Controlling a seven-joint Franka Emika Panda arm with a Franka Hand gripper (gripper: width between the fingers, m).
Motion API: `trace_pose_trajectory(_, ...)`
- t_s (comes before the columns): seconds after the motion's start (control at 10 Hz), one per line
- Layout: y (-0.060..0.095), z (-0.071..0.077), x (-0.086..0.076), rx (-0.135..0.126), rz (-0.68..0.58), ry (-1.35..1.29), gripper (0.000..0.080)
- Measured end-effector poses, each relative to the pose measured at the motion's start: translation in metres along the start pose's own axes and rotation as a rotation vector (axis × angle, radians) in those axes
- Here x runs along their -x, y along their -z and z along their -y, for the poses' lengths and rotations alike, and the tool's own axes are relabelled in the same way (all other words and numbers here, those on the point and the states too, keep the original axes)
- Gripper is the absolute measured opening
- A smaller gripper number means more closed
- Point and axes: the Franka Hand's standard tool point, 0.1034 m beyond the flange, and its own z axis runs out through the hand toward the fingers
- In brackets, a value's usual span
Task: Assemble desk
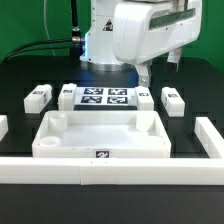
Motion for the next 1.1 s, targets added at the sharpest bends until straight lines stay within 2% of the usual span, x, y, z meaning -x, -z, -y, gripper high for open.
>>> trace_pose_trajectory(0.3,0.0,0.0,0.0,0.0,0.0,0.0,0.0649)
trace_pose_trajectory(0.4,-0.002,-0.001,0.005,-0.001,0.004,0.067,0.0649)
trace_pose_trajectory(0.5,-0.005,-0.004,0.019,-0.002,0.009,0.18,0.0649)
trace_pose_trajectory(0.6,-0.007,-0.014,0.031,0.012,0.001,0.345,0.0649)
trace_pose_trajectory(0.7,-0.011,-0.017,0.038,0.006,0.004,0.415,0.0649)
trace_pose_trajectory(1.1,-0.013,-0.018,0.039,0.003,0.003,0.422,0.0649)
